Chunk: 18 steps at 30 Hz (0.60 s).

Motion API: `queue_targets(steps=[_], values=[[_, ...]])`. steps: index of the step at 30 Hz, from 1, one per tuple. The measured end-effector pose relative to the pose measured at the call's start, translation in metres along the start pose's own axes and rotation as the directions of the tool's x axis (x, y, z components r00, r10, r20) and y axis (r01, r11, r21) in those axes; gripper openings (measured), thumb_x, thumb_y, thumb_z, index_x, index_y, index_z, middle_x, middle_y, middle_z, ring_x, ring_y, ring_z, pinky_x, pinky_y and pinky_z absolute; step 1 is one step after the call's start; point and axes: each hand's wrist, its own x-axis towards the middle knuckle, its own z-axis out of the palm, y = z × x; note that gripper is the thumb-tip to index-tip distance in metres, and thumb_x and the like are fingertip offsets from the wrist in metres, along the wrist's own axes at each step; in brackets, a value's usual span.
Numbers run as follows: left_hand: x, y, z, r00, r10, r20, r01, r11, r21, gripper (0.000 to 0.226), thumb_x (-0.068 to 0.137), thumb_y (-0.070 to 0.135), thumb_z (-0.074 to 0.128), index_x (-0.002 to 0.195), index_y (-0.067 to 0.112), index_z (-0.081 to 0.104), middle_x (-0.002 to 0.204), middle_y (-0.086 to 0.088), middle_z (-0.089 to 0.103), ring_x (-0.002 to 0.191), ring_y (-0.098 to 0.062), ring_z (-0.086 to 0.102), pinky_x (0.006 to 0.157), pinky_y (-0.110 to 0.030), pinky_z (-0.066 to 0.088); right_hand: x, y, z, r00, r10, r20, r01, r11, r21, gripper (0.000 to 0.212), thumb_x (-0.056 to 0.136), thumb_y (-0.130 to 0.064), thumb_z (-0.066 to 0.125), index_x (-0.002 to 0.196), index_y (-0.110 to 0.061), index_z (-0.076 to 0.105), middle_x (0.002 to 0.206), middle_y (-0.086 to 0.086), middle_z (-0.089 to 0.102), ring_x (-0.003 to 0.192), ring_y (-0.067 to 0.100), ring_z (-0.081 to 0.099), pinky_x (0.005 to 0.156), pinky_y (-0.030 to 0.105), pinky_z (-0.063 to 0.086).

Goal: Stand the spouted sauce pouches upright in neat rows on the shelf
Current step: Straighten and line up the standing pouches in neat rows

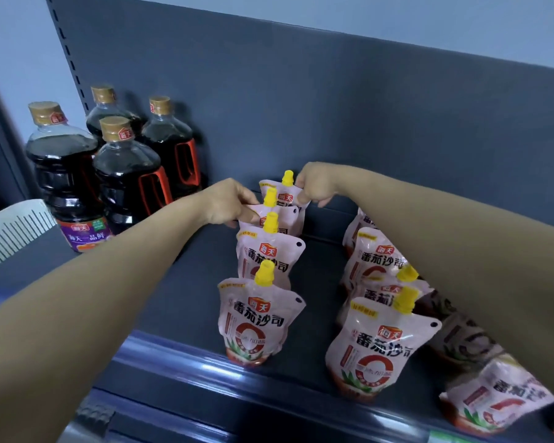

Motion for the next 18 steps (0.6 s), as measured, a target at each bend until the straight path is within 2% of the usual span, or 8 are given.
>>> queue_targets(steps=[4,6,8,10,13,15,16,18], values=[[0.014,-0.003,0.002,0.999,-0.011,0.042,0.013,0.999,-0.041,0.019,0.08,-0.004,0.066,0.069,0.012,0.068,0.053,0.006,0.066,0.051,-0.006,0.064,0.057,-0.021,0.057,0.022,0.004,0.006,1.0,0.014,0.007,-0.014,0.998,-0.066,0.022,0.089,-0.025,0.062,0.08,-0.006,0.053,0.075,0.012,0.062,0.085,0.031,0.071,0.084,0.042,0.058],[0.021,-0.005,0.002,1.0,-0.001,0.025,0.002,0.998,-0.055,0.019,0.081,-0.005,0.065,0.068,0.01,0.068,0.052,0.006,0.066,0.049,-0.006,0.064,0.056,-0.02,0.057,0.029,0.006,0.01,0.999,0.026,-0.02,-0.028,0.994,-0.106,0.024,0.091,-0.024,0.057,0.075,-0.006,0.053,0.063,0.009,0.059,0.066,0.027,0.069,0.074,0.036,0.059],[0.026,-0.005,0.003,1.0,0.017,-0.002,-0.017,0.999,-0.04,0.017,0.081,-0.004,0.066,0.069,0.009,0.068,0.054,0.006,0.065,0.051,-0.008,0.063,0.057,-0.02,0.057,0.033,0.008,0.012,0.997,0.022,-0.068,-0.03,0.993,-0.115,0.028,0.093,-0.018,0.055,0.068,-0.008,0.048,0.057,0.006,0.055,0.051,0.019,0.058,0.057,0.026,0.051],[0.031,-0.005,0.005,0.999,0.03,-0.014,-0.03,0.999,-0.036,0.009,0.081,-0.002,0.067,0.077,0.005,0.07,0.059,0.004,0.065,0.054,-0.009,0.063,0.057,-0.02,0.057,0.032,0.009,0.009,0.992,0.021,-0.124,-0.035,0.993,-0.114,0.024,0.088,-0.011,0.059,0.068,-0.01,0.047,0.059,0.002,0.05,0.052,0.017,0.051,0.052,0.023,0.044],[0.036,-0.004,0.009,0.999,0.047,-0.017,-0.048,0.998,-0.048,0.009,0.08,-0.002,0.067,0.087,-0.001,0.071,0.063,-0.002,0.066,0.06,-0.012,0.065,0.065,-0.027,0.059,0.037,0.014,0.011,0.984,0.06,-0.17,-0.078,0.992,-0.096,0.034,0.078,-0.005,0.067,0.056,-0.011,0.042,0.057,0.002,0.043,0.067,0.024,0.05,0.055,0.027,0.04],[0.039,-0.005,0.01,0.998,0.063,-0.006,-0.063,0.996,-0.064,0.011,0.08,-0.001,0.068,0.09,-0.001,0.072,0.073,-0.01,0.068,0.073,-0.021,0.066,0.077,-0.037,0.058,0.039,0.019,0.013,0.98,0.094,-0.178,-0.104,0.993,-0.048,0.036,0.08,-0.004,0.064,0.053,-0.011,0.041,0.055,0.004,0.044,0.068,0.026,0.051,0.052,0.027,0.037],[0.039,-0.005,0.01,0.998,0.067,0.004,-0.067,0.995,-0.071,0.012,0.08,-0.001,0.068,0.091,-0.001,0.072,0.077,-0.012,0.068,0.077,-0.023,0.066,0.079,-0.039,0.057,0.039,0.021,0.014,0.981,0.069,-0.183,-0.084,0.994,-0.076,0.037,0.083,-0.004,0.061,0.053,-0.011,0.041,0.055,0.005,0.044,0.066,0.026,0.051,0.049,0.027,0.035],[0.041,-0.005,0.009,0.997,0.071,0.033,-0.068,0.995,-0.073,0.013,0.081,0.0,0.067,0.093,-0.001,0.071,0.078,-0.011,0.068,0.077,-0.022,0.066,0.079,-0.037,0.057,0.037,0.022,0.014,0.975,0.078,-0.207,-0.085,0.996,-0.025,0.039,0.087,-0.005,0.055,0.052,-0.011,0.039,0.053,0.005,0.042,0.061,0.026,0.046,0.046,0.026,0.031]])
